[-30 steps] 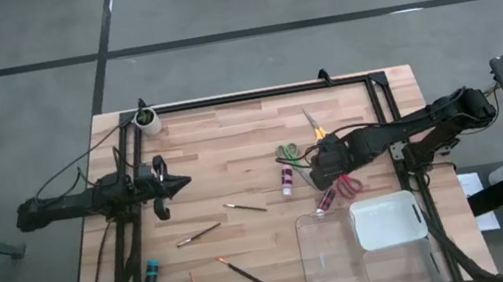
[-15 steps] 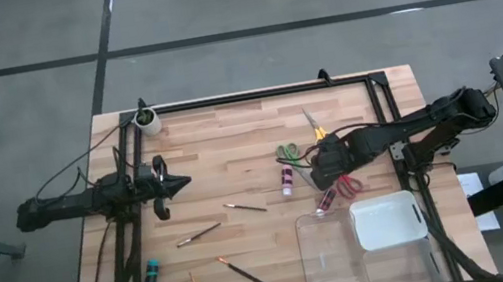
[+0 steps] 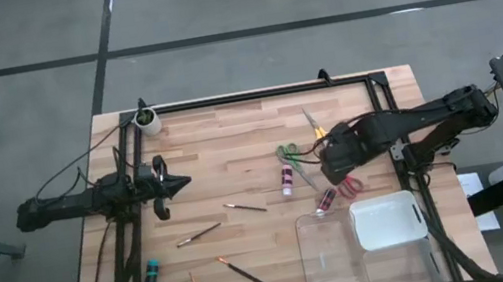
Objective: Pick & Place Paint Supplies
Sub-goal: Put the yellow paint bottle into the white bin
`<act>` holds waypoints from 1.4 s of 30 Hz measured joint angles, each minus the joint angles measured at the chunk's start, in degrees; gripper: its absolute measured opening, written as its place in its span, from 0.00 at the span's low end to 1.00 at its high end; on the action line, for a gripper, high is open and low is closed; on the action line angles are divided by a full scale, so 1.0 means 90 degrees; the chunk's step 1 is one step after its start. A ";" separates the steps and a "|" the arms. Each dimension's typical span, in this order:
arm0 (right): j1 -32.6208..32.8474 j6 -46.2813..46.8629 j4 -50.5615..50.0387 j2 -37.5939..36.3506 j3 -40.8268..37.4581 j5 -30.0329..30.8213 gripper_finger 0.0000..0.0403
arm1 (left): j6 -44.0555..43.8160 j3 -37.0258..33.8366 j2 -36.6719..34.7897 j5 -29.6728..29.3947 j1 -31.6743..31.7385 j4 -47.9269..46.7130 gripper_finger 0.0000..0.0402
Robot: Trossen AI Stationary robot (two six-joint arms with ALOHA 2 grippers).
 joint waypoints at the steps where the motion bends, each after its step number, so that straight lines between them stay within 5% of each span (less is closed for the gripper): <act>1: 0.0119 0.0149 -0.0175 0.0000 0.0150 0.0032 0.30 | 0.0000 -0.0002 0.0000 0.0000 0.0000 0.0000 0.00; 9: 0.1536 0.1972 -0.0210 -0.0576 0.0122 0.0341 0.30 | 0.0000 -0.0002 0.0000 0.0000 0.0002 0.0000 0.00; 22: 0.3451 0.4361 -0.0206 -0.0930 -0.0358 -0.0451 0.30 | 0.0000 0.0000 0.0000 0.0000 0.0001 -0.0001 0.00; 42: 0.5210 0.6815 -0.0190 -0.0867 -0.1797 -0.1347 0.30 | 0.0000 -0.0002 0.0000 0.0000 0.0001 -0.0002 0.00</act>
